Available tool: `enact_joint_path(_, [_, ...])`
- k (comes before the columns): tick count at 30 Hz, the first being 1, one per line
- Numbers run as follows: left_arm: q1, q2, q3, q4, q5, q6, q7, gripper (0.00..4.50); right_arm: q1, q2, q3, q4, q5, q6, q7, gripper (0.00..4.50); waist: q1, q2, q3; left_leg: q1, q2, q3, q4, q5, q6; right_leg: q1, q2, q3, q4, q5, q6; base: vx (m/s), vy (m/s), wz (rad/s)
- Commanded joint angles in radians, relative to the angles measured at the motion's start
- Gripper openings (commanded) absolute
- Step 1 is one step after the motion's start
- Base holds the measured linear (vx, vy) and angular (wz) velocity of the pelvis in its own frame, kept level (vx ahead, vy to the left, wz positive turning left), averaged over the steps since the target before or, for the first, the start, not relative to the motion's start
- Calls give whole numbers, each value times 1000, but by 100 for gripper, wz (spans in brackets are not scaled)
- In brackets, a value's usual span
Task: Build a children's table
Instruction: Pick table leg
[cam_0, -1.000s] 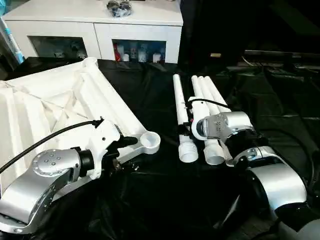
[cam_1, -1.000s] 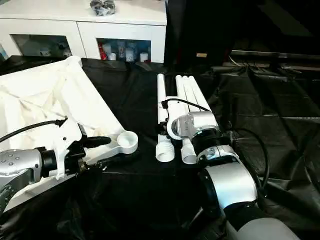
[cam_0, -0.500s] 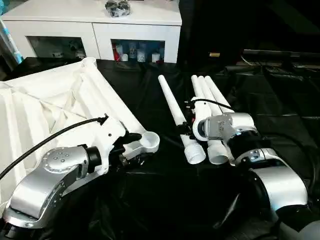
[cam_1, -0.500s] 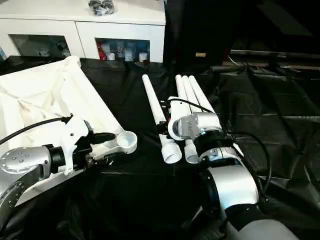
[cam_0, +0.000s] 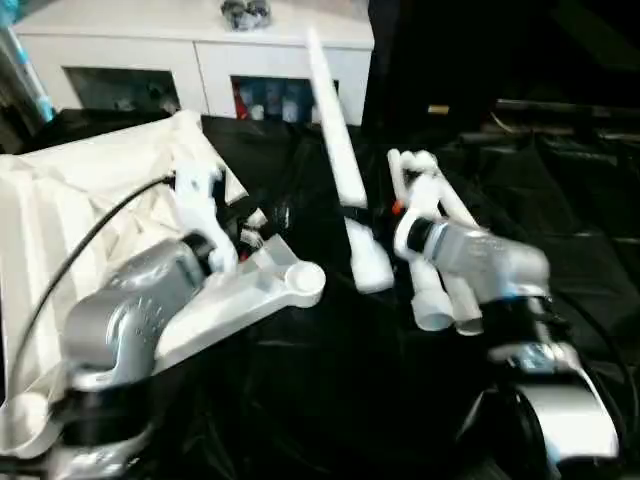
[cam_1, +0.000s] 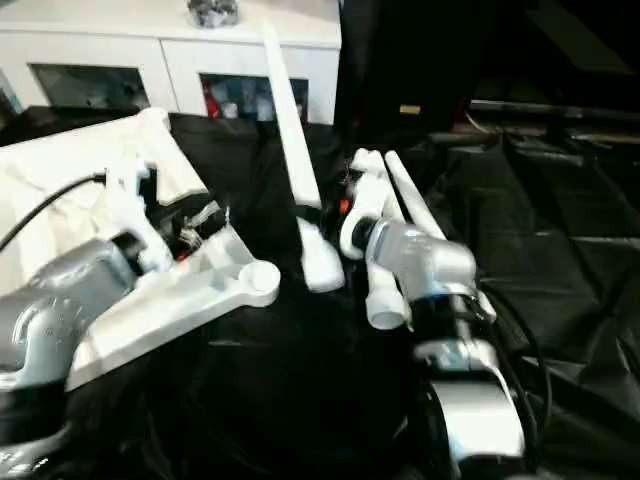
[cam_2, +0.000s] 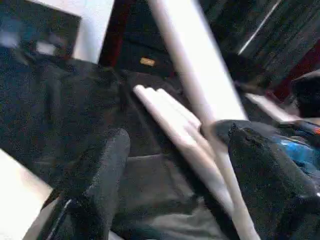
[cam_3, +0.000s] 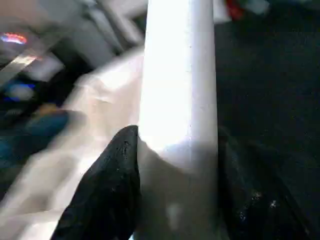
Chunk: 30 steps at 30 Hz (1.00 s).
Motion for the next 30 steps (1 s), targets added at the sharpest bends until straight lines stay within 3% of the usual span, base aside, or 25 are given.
enact_joint_path(1, [-50,-47,-2,43,-24,3,23,356,63,-28,27,-167,95,46,130,182,9,-2,-74,28,69,-23,-66,5,48,43,-77,36,-55,244,-259,0,0,0])
enact_joint_path(3, [-69,-77,6,53,-47,9,29,356,90,-41,37,-209,111,60,154,182,14,-3,-73,29,69,-24,-66,5,48,43,-79,36,-56,239,-266,0,0,0])
enact_joint_path(7, [-145,-191,92,77,-178,60,88,356,145,-59,54,-305,154,66,188,182,17,-9,-67,27,67,-21,-68,-36,29,43,-82,38,-65,154,-290,0,0,0])
enact_joint_path(10, [-165,-217,117,86,-231,71,108,356,157,-62,63,-328,158,66,186,182,15,-10,-63,25,66,-24,-71,-57,25,41,-83,38,-73,79,-276,0,0,0])
enact_joint_path(11, [-172,-229,128,86,-264,75,108,356,160,-63,69,-333,149,63,181,182,15,2,-64,27,66,-26,-70,-56,20,39,-83,37,-71,64,-271,0,0,0])
enact_joint_path(14, [-176,-253,156,84,-316,85,118,356,152,-54,58,-327,134,51,152,182,12,-4,-65,26,66,-26,-70,-43,17,39,-80,37,-72,88,-268,0,0,0])
enact_joint_path(17, [-167,-253,180,92,-312,83,126,356,126,-45,20,-325,156,47,114,182,13,-5,-65,26,66,-26,-71,-32,23,38,-79,37,-71,109,-268,0,0,0])
enact_joint_path(18, [-168,-254,187,94,-315,85,130,384,123,-44,13,-330,166,50,109,182,13,-4,-65,27,66,-26,-70,-29,24,38,-79,37,-71,107,-264,0,0,0])
enact_joint_path(22, [-165,-244,204,94,-350,101,133,404,102,-44,-13,-345,198,61,89,182,13,-5,-64,27,66,-26,-72,-36,18,38,-79,37,-72,102,-260,0,0,0])
enact_joint_path(26, [-162,-234,188,77,-333,67,126,446,76,-43,-24,-317,189,65,53,181,14,-5,-63,27,67,-25,-73,-40,10,37,-79,37,-73,88,-248,0,0,0])
enact_joint_path(30, [-164,-242,189,60,-351,53,103,450,58,-43,-20,-270,155,61,7,181,12,-5,-62,28,67,-25,-75,-45,-6,37,-80,38,-75,73,-244,0,0,0])
